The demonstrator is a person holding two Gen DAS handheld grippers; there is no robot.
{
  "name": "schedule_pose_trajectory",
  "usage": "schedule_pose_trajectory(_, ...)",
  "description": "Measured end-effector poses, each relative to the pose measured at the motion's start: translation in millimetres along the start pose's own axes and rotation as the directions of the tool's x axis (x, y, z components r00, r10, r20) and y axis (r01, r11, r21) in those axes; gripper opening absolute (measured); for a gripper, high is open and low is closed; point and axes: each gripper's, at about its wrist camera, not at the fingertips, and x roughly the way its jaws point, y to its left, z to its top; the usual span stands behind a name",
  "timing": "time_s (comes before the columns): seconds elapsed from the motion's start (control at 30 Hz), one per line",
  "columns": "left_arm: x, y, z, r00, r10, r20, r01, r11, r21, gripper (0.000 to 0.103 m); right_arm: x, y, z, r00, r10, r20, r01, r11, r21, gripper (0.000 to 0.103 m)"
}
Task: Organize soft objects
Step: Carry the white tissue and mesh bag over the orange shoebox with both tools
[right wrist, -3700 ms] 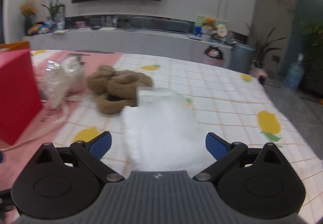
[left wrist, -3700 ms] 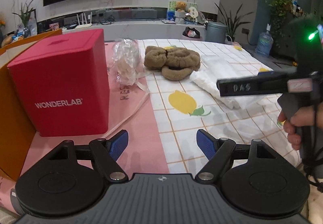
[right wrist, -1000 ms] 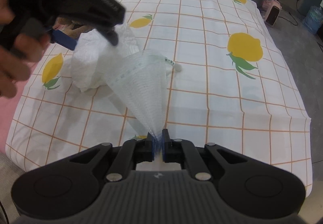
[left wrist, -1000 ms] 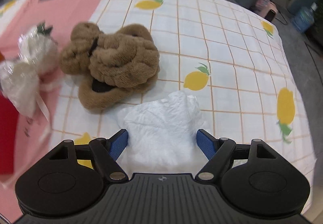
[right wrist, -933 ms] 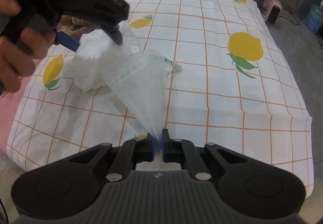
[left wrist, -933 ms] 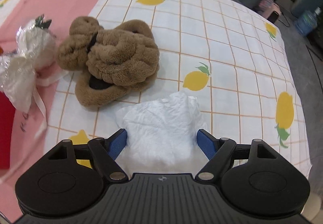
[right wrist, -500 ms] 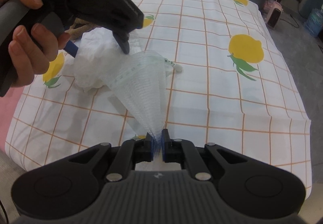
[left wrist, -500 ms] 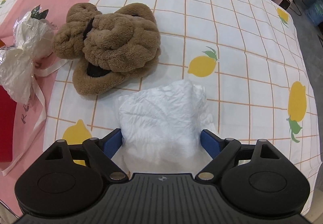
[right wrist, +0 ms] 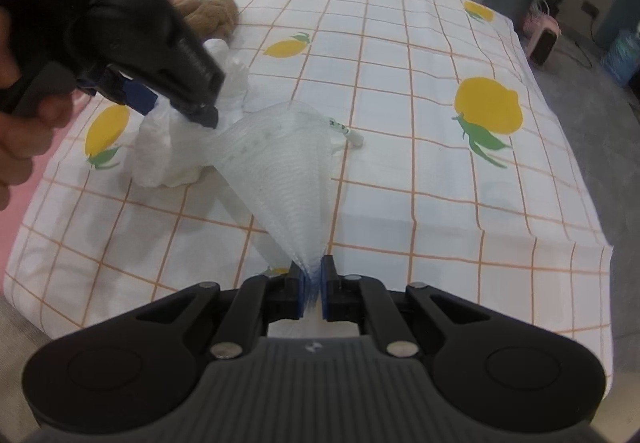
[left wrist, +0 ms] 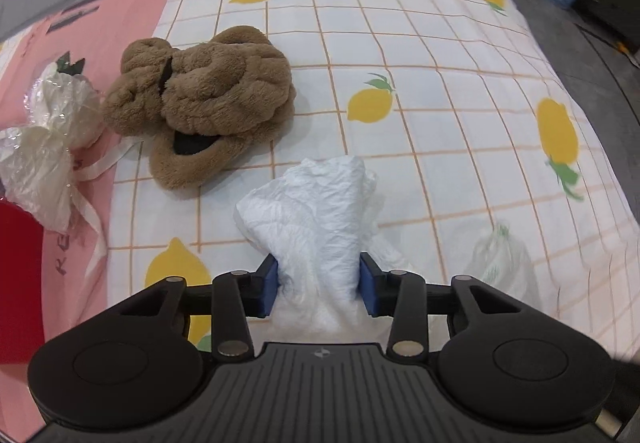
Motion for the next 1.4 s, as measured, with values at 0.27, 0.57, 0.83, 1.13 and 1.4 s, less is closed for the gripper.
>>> schedule_pose_trajectory(0.27,-27.3,15.8,-56.6,0.996,0.033,0.084,-0.055,0.96,0.274,0.035,-0.9,4.3,-1.1,1.0,-0.025,0.001,0.025,1.0,-0.005,0.004)
schedule_pose_trajectory(0.57,-50.5,27.7,-148.4,0.94,0.109,0.323,-0.259,0.844,0.47,0.032,-4.0,21.3,-8.4,0.998,-0.059,0.014,0.06,0.994,-0.094,0.004)
schedule_pose_trajectory(0.83,-68.8,54.6,-186.5,0.929,0.084,0.359,-0.252,0.856,0.451,0.031,-0.1,71.9,-12.7,0.971,-0.24,0.012,0.233,0.93,-0.284,0.001)
schedule_pose_trajectory(1.13,-83.0,83.8,-211.8,0.937,0.013,0.349,-0.162,0.901,0.403,0.031,-12.4,70.9,-13.0,0.999,-0.033,-0.022,0.03,0.992,-0.125,0.0)
schedule_pose_trajectory(1.4,-94.4,106.1,-228.1,0.923,-0.072,0.378,-0.1,0.904,0.416,0.027,-25.3,83.3,-18.5,0.991,0.134,-0.016,-0.133,0.991,0.032,0.0)
